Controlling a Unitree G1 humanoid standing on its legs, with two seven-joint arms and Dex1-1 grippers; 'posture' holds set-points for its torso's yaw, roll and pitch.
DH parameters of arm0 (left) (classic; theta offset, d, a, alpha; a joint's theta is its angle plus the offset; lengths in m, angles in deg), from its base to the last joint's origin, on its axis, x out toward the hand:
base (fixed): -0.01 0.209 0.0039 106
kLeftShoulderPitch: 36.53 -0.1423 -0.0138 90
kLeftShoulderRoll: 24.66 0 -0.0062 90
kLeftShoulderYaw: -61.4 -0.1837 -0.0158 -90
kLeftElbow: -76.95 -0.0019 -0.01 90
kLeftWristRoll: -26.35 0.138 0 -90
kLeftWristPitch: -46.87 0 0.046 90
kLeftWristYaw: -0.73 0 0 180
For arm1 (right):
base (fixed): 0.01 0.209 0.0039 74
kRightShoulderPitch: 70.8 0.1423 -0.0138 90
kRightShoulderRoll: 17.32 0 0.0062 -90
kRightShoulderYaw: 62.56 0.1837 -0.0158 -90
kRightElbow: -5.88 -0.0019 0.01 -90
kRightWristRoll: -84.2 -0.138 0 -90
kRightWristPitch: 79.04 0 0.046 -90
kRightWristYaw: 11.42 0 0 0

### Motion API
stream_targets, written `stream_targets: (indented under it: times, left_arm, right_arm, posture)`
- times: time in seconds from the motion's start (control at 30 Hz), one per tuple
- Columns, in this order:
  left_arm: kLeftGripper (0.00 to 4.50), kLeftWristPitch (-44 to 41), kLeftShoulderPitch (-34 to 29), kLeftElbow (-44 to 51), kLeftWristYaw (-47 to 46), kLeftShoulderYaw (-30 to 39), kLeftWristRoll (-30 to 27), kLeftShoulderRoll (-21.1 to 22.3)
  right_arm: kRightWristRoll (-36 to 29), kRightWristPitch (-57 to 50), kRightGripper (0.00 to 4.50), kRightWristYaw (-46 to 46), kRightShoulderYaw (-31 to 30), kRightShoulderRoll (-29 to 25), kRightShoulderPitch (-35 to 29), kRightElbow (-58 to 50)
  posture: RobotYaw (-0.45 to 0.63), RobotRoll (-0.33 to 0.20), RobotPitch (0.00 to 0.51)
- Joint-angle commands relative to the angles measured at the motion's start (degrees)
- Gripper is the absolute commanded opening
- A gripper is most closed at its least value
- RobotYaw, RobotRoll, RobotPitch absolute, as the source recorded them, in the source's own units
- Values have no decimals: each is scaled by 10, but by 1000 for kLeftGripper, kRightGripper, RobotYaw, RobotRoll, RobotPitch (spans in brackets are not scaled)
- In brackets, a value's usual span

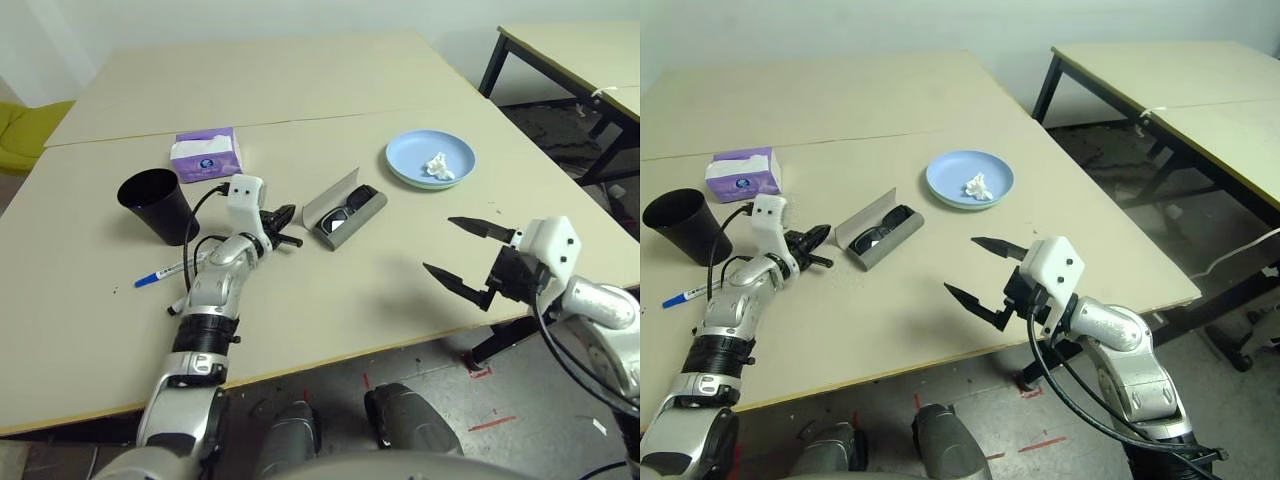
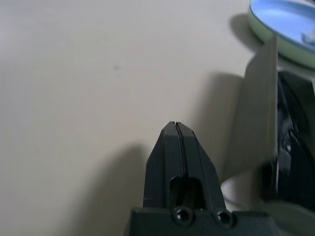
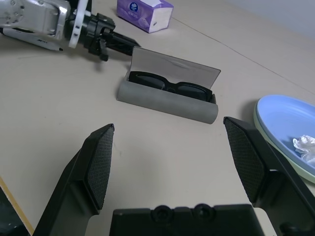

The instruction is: Organize and tidy the items on the table.

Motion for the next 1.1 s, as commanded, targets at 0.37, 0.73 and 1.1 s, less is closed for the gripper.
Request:
stream_targets:
  times: [0.37, 0.73, 1.1]
  left_arm:
    - [9, 46, 14, -42, 39, -50, 36, 8]
    - [9, 36, -69, 91, 126, -127, 61, 53]
    - [9, 21, -89, 142, 128, -125, 67, 76]
  right_arm:
    - [4, -102, 4500, -95, 33, 6, -58, -30]
    - [7, -107, 4500, -99, 25, 12, -58, -27]
    - [2, -101, 4500, -87, 17, 20, -45, -19]
  posture:
    - [-329, 0, 59]
    - [-318, 0, 67]
    - [-296, 0, 66]
